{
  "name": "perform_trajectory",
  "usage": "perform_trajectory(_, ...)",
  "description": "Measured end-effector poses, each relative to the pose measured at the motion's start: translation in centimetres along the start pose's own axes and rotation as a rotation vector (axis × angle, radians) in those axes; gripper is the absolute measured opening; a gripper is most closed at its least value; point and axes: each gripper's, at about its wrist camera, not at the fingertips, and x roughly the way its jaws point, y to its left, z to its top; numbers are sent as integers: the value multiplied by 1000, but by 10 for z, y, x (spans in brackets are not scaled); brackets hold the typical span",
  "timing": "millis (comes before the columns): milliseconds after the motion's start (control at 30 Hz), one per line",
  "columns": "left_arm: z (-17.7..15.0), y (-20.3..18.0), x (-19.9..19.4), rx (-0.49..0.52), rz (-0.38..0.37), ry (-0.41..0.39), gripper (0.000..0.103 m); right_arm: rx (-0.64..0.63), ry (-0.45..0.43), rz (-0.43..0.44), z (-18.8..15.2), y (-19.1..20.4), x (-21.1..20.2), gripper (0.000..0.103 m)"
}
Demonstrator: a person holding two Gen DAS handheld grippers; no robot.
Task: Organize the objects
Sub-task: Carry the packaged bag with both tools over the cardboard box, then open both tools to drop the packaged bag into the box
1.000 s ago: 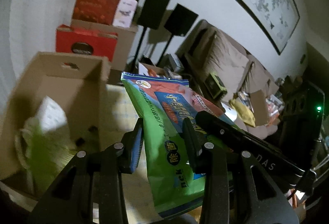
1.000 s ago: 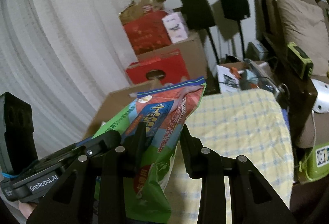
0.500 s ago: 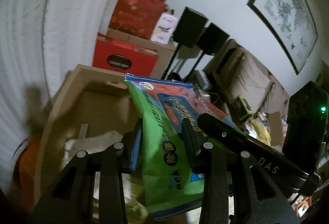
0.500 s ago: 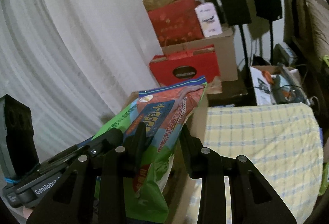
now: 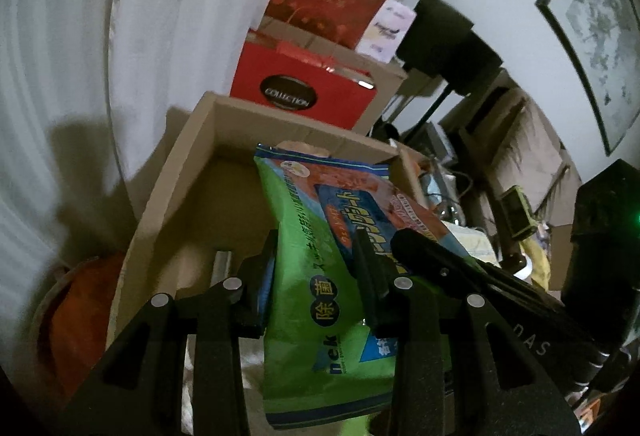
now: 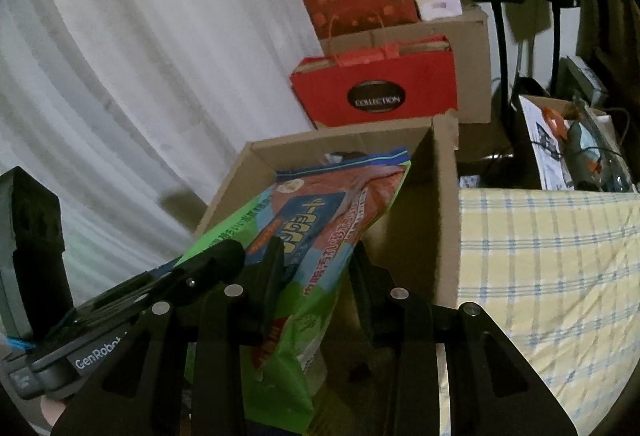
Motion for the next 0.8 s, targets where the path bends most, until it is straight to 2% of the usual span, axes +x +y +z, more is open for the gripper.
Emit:
perform_trajectory(167, -1, 21, 30, -40, 12, 92, 32, 16, 97, -40, -1, -7, 33, 34)
perform_trajectory(233, -5, 28, 39, -40, 43, 119, 31, -32, 115, -91, -3, -4, 38, 34)
perform_trajectory(300, -6, 31, 41, -49, 51, 130, 31, -43, 116, -87, -3, -2, 37, 35)
perform_trajectory(400, -8, 26, 30, -15, 90, 92, 33, -85, 107, -117, -4, 2, 31, 36)
perform_trajectory(467, -9, 17, 19, 32, 110, 61, 38, -108, 84, -122, -5, 4, 22, 36)
perform_trajectory(533, -11, 8, 7, 68, 121, 39, 49, -121, 67, -124, -6, 5, 13, 36)
perform_trajectory(600, -12, 1, -5, 91, 126, 20, 52, -137, 54, -129, -8, 7, 2, 36)
perform_trajectory(733, -19, -12, -31, 141, 127, -18, 66, -163, 34, -140, -13, 10, -18, 44)
perform_trajectory(800, -25, -19, -42, 159, 129, -28, 68, -178, 23, -152, -19, 12, -30, 47)
